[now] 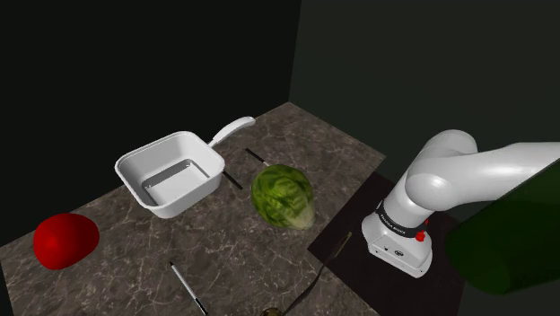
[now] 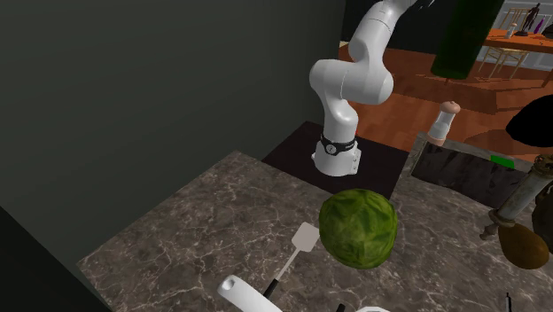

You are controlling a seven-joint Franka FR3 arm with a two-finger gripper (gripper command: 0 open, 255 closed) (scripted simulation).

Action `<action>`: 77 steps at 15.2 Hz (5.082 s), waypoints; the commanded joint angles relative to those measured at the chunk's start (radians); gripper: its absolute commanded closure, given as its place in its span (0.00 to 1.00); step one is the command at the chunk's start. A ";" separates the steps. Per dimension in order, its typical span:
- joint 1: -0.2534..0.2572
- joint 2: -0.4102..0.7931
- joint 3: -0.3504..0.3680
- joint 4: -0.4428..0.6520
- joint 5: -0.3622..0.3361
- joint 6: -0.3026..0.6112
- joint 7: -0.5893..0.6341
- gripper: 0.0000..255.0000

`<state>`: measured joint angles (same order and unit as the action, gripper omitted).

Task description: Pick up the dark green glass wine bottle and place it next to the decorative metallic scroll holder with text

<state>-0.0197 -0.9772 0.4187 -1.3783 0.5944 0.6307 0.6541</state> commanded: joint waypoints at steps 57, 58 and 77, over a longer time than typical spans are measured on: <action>0.209 -0.806 0.197 -1.106 0.192 0.310 -0.117 1.00; 0.234 -0.806 0.211 -1.122 0.196 0.326 -0.101 1.00; 0.448 -0.806 0.343 -1.272 0.252 0.470 0.031 0.00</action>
<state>0.4283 -1.7837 0.7618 -2.6501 0.8460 1.1003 0.6849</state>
